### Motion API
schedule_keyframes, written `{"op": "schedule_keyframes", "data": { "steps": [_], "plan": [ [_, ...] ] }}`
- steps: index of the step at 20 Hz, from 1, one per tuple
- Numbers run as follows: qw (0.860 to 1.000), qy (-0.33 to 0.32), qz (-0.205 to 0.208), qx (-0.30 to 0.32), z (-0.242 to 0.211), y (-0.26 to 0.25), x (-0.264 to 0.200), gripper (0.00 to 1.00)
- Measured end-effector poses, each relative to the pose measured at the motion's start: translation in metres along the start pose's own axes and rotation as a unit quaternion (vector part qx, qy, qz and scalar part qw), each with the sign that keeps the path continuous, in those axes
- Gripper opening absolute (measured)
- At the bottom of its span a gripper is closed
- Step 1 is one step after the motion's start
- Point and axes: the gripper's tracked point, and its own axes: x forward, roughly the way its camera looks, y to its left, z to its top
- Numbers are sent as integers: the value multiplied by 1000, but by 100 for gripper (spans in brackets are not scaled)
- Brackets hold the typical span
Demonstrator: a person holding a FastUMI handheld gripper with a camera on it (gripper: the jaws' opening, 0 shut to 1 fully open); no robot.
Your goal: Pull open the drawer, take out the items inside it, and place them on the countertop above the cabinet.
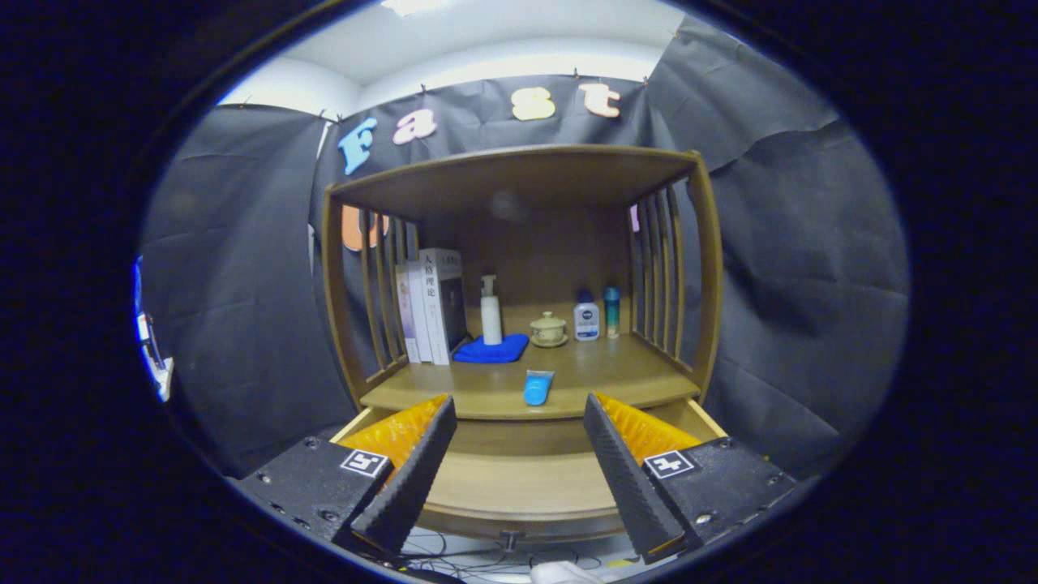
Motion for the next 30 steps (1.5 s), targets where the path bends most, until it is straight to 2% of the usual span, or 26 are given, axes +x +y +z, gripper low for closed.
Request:
{"op": "schedule_keyframes", "data": {
  "steps": [2, 5, 8, 12, 17, 19, 26, 30],
  "plan": [
    [1000, -19, -2, -3, -12, -3, -19, 100],
    [998, -46, -36, -16, -41, -18, -30, 100],
    [996, -20, -74, -44, -94, -27, -22, 99],
    [998, 1, -52, -19, -132, -11, -13, 100],
    [998, 26, -43, -25, -159, 5, 2, 100],
    [998, 39, -55, -20, -169, 1, 6, 100],
    [998, 14, -66, -7, -169, 2, 8, 100],
    [997, 7, -66, -25, -167, 3, 16, 100]
  ]
}}
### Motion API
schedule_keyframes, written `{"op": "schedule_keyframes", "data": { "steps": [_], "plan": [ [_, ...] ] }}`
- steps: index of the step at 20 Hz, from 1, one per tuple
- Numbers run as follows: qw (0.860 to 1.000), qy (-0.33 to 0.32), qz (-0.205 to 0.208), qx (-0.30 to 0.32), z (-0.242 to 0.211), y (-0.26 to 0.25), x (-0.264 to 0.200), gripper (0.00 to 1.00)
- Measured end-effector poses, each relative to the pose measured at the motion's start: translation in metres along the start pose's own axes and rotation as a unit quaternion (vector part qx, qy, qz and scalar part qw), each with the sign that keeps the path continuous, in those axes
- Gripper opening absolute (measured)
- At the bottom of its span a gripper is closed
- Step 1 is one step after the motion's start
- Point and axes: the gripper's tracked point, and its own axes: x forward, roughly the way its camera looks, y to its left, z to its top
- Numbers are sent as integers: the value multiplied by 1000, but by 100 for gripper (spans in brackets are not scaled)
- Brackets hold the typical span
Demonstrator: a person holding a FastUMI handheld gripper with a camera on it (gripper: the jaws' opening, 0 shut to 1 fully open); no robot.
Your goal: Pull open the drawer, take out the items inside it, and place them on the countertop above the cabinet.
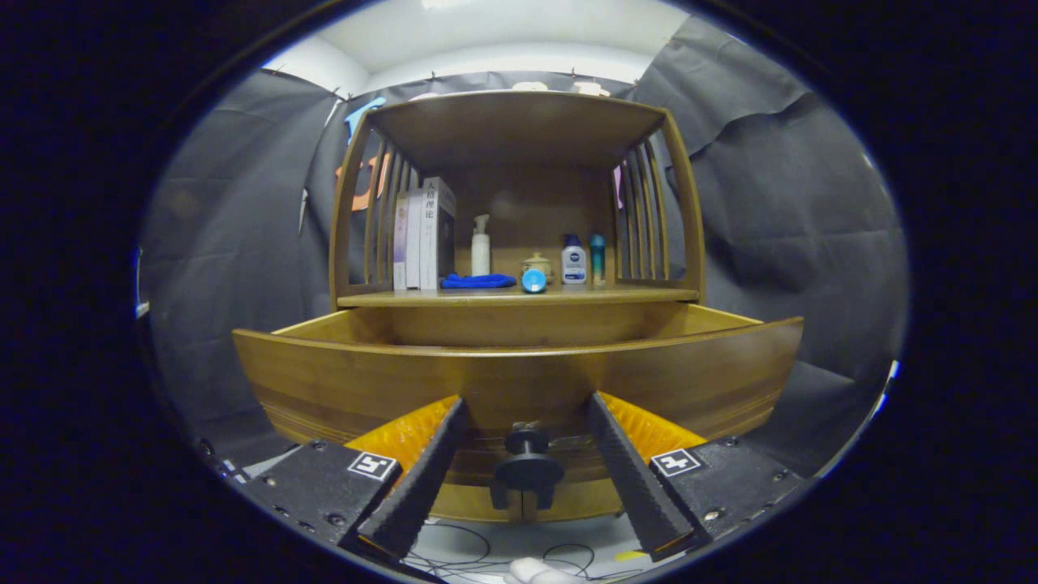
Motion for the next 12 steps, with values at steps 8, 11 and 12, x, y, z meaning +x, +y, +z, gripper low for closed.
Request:
{"op": "schedule_keyframes", "data": {
  "steps": [8, 11, 12],
  "plan": [
    [1000, -3, -2, 10, 16, 3, 43, 99],
    [1000, 4, -8, 7, 18, 8, 59, 99],
    [1000, 8, -9, 6, 18, 9, 65, 99]
  ]
}}
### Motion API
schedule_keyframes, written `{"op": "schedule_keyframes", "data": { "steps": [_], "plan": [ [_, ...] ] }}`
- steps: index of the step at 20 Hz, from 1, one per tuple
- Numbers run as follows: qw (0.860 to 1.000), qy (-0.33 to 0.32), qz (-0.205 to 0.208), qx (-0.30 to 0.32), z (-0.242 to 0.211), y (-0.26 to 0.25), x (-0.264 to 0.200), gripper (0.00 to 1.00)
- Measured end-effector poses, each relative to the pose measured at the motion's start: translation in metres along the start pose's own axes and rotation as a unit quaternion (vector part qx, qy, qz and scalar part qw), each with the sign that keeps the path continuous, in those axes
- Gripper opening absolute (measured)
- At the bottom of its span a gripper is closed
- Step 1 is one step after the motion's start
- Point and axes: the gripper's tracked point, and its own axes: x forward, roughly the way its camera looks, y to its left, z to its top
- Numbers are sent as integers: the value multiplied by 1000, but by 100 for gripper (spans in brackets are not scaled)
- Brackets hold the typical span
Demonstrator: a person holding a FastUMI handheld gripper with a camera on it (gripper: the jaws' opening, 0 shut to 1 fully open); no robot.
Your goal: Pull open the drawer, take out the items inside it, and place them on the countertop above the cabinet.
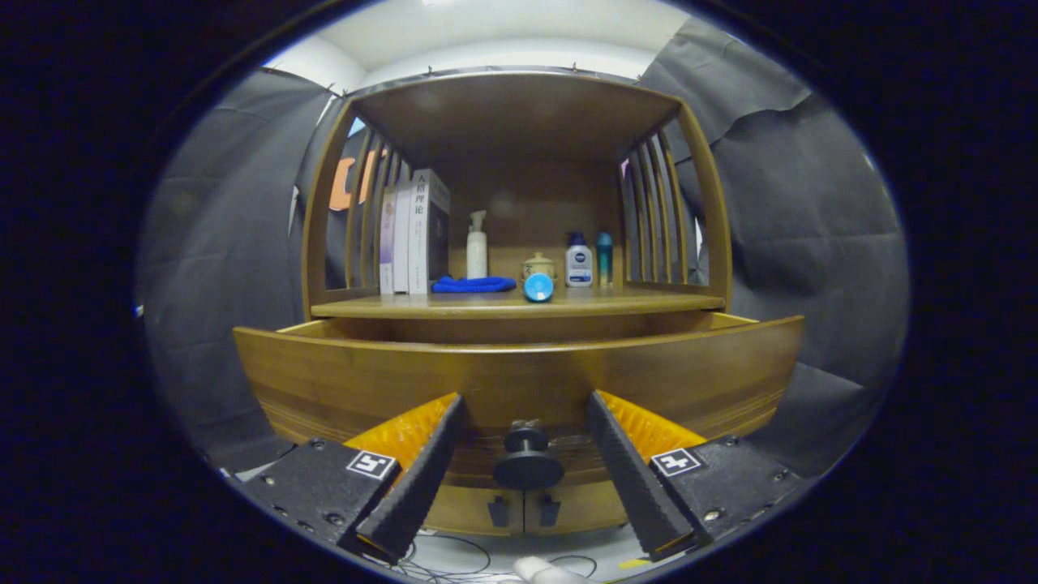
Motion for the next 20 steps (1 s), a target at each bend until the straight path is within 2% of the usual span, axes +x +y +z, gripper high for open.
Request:
{"op": "schedule_keyframes", "data": {
  "steps": [9, 15, 20],
  "plan": [
    [999, 20, 11, 47, 1, 3, 64, 100],
    [1000, 30, 2, 5, 0, 2, 94, 100],
    [999, 45, 4, 10, -2, 8, 111, 100]
  ]
}}
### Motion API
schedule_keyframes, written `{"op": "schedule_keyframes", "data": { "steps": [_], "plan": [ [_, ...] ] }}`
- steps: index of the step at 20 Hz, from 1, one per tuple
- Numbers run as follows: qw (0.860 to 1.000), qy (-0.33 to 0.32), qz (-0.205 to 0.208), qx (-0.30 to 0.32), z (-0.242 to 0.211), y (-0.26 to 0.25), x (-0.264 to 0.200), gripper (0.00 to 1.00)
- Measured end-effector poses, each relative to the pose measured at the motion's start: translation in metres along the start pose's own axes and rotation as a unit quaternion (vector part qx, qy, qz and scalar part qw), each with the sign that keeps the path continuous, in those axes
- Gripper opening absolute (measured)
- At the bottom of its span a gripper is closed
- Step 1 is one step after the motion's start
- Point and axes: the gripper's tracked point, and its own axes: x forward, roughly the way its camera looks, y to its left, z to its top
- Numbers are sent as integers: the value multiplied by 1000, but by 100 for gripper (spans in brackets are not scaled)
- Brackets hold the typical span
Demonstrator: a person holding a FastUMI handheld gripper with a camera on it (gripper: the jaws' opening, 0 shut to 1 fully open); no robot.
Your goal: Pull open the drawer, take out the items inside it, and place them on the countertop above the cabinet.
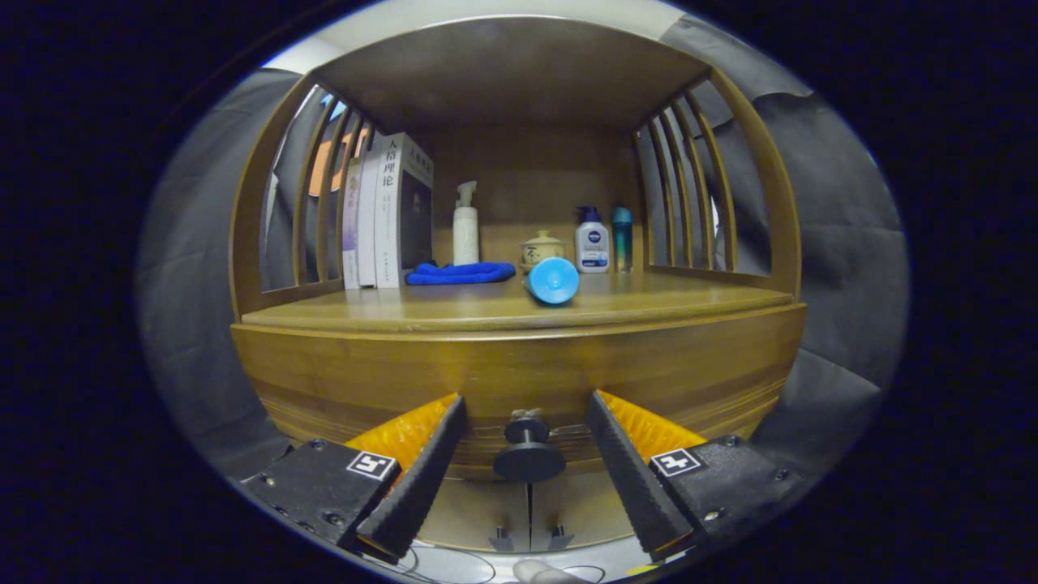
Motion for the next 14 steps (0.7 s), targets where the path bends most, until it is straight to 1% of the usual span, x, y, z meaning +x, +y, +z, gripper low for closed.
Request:
{"op": "schedule_keyframes", "data": {
  "steps": [3, 5, 8, 11, 14],
  "plan": [
    [1000, 0, 3, 0, 2, -1, 1, 99],
    [1000, 25, -1, -11, -11, -8, -1, 99],
    [1000, 19, 11, -17, -16, -13, -21, 100],
    [1000, 5, 21, -18, -15, -20, -73, 100],
    [1000, -13, 23, 9, -8, -29, -129, 100]
  ]
}}
